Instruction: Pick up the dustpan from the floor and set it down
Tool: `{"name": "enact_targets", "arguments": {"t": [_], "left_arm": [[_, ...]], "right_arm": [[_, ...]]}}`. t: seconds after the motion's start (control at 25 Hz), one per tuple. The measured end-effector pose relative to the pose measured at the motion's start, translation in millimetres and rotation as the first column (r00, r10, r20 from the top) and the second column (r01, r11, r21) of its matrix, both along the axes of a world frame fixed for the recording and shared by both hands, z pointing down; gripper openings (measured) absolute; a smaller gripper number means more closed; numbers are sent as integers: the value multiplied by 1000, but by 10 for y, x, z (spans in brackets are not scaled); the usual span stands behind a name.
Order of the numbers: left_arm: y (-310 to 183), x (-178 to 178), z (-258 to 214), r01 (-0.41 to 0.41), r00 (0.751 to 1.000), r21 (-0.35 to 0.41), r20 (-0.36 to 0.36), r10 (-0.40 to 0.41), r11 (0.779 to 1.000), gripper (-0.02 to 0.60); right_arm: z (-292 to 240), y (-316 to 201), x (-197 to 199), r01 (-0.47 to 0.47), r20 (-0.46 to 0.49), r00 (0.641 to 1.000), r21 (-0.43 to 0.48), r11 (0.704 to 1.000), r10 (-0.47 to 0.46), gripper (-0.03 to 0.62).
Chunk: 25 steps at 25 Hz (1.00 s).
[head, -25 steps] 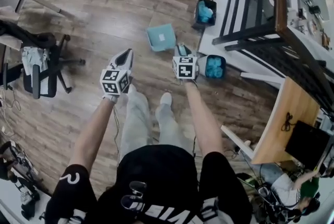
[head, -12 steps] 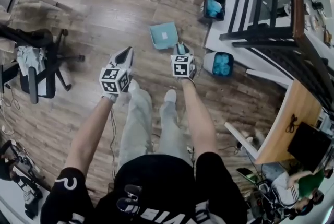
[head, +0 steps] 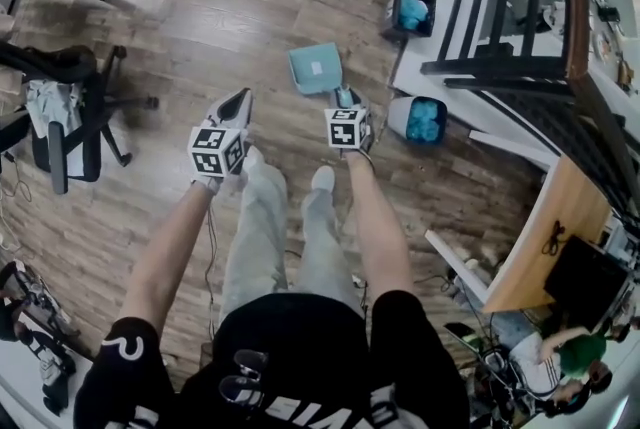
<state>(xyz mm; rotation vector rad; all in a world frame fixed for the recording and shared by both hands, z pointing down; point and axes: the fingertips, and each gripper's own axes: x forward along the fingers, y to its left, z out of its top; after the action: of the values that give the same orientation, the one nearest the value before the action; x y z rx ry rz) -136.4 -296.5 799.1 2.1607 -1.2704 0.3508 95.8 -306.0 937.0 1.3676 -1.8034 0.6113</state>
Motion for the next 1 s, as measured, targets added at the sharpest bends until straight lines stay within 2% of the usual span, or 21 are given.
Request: {"name": "enact_targets", "arguments": {"t": [0.2,0.52,0.6,0.76,1.0], "left_arm": [[54,73,-80,4,1000,3,-3,-4,1000,-2],[137,115,-508,37,999,43,13,-38,998,-2],[161,109,-691,53,998,62,12,-54,997,-2],[300,194,-1102,80,997,99,5,-80,992,-2],[540,491,-1776,61,997,185,32,-68,981,-2]], "right_arm": [[-188,4,5,13,34,999,2,1000,-13,144],[-998,-135,45,20,127,991,107,994,-34,141],[-1277,-161,69,35,150,987,133,990,-55,119],[-1867,-64,116,79,219,969,170,982,-116,18],[-2771,264,335,95,296,939,259,961,-173,-3]]}}
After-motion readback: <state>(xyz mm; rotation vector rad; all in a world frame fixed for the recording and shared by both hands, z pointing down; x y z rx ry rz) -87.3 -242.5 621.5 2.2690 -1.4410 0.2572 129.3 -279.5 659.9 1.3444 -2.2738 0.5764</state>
